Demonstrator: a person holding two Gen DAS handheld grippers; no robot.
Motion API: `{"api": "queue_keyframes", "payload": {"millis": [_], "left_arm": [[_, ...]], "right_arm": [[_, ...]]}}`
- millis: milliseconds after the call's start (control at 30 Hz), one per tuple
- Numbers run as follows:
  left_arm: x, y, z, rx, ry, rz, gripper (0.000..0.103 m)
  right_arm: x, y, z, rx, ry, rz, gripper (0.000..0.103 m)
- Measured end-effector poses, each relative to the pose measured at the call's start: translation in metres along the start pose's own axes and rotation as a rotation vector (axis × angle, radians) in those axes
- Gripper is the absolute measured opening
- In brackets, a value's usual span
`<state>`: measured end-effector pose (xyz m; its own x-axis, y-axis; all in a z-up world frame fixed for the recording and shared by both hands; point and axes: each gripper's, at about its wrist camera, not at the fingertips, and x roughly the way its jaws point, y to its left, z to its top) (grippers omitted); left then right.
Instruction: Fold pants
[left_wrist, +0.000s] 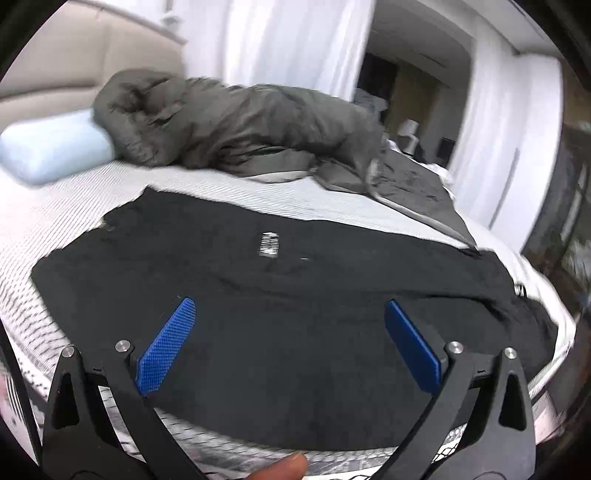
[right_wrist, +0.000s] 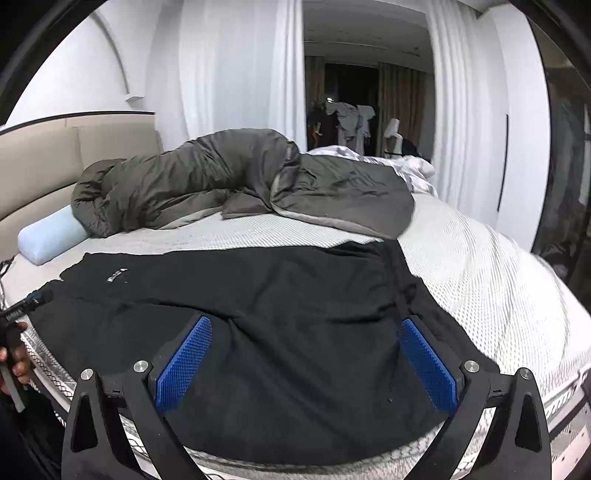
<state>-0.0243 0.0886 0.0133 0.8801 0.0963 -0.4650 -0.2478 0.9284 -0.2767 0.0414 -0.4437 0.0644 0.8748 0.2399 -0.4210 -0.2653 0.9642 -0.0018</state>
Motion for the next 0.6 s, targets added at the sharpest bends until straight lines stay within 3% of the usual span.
{"api": "queue_keyframes", "payload": {"millis": [167, 367, 433, 567, 600], "left_arm": [[-0.011, 0.045, 0.009, -0.039, 0.044, 0.207, 0.102], [-0.029, 0.117, 0.015, -0.142, 0.094, 0.237, 0.1], [-0.027, 0.137, 0.015, -0.182, 0.123, 0.241, 0.09], [-0.022, 0.162, 0.007, -0.247, 0.186, 0.201, 0.081], [-0.019, 0.162, 0.005, -0.258, 0.197, 0.191, 0.074]], "right_arm": [[0.0, -0.02, -0.023, 0.069, 0.017, -0.016, 0.103], [-0.002, -0.045, -0.056, 0.158, 0.039, -0.063, 0.103], [-0.001, -0.052, -0.066, 0.167, 0.068, -0.076, 0.103], [-0.006, -0.066, -0.081, 0.185, 0.08, -0.105, 0.103], [-0.007, -0.07, -0.084, 0.199, 0.087, -0.099, 0.103]]}}
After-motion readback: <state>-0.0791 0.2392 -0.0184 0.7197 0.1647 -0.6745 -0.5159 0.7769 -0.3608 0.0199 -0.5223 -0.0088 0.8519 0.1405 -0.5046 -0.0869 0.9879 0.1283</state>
